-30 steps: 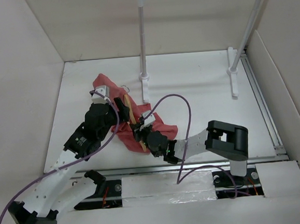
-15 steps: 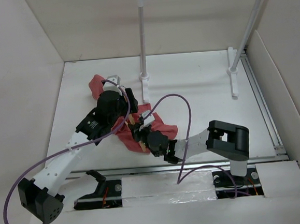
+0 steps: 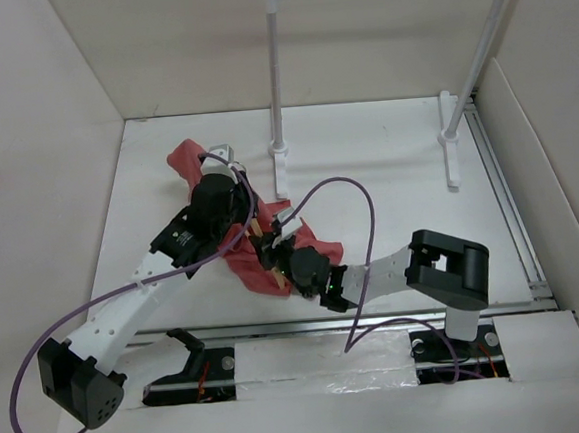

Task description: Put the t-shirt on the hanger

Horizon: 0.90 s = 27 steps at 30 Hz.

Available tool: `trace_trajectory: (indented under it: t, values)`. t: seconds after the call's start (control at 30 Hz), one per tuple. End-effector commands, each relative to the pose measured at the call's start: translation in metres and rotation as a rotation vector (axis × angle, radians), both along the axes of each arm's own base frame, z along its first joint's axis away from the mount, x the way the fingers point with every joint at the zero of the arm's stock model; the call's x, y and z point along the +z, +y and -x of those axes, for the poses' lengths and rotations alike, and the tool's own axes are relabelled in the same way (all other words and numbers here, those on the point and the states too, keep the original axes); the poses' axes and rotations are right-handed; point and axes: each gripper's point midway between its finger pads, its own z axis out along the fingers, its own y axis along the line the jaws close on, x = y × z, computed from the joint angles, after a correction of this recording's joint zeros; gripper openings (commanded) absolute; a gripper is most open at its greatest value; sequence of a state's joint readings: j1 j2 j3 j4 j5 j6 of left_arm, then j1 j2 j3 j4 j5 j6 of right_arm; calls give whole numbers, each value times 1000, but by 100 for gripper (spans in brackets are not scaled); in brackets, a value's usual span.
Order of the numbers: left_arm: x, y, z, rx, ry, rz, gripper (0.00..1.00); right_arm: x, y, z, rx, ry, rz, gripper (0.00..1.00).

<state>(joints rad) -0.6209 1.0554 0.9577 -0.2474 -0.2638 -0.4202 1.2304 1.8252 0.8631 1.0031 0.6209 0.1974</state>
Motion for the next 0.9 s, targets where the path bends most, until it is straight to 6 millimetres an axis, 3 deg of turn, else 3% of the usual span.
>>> trace_trajectory:
  t: [0.0,0.03,0.07,0.23,0.43,0.5,0.53,0.67,0.73,0.87]
  values:
    - [1,-7,-2,-24,-5,11,30,63,-8,-6,-18,-68,-184,0]
    - [-1,-8,-2,-28,0,10,26,62,-7,-6,-12,-66,-177,0]
    - [0,-10,-2,-35,1,15,15,63,-6,-5,-4,-66,-175,0]
    - [-2,-17,-2,-59,13,35,0,59,-5,-8,0,-64,-153,0]
    - [16,-25,-2,-76,-31,112,0,43,-5,-4,22,-20,-88,0]
    - [22,-28,-4,-72,-50,141,0,44,-9,-1,26,-8,-92,15]
    - [24,-29,-4,-74,-57,151,0,45,-13,1,28,4,-83,29]
    - [27,-30,-5,-74,-70,167,0,69,-36,7,49,26,-116,61]
    - [27,-28,-5,-65,-75,167,0,70,-43,9,58,42,-125,69]
    - [26,-22,-7,-37,-83,154,0,77,-56,14,89,65,-148,75]
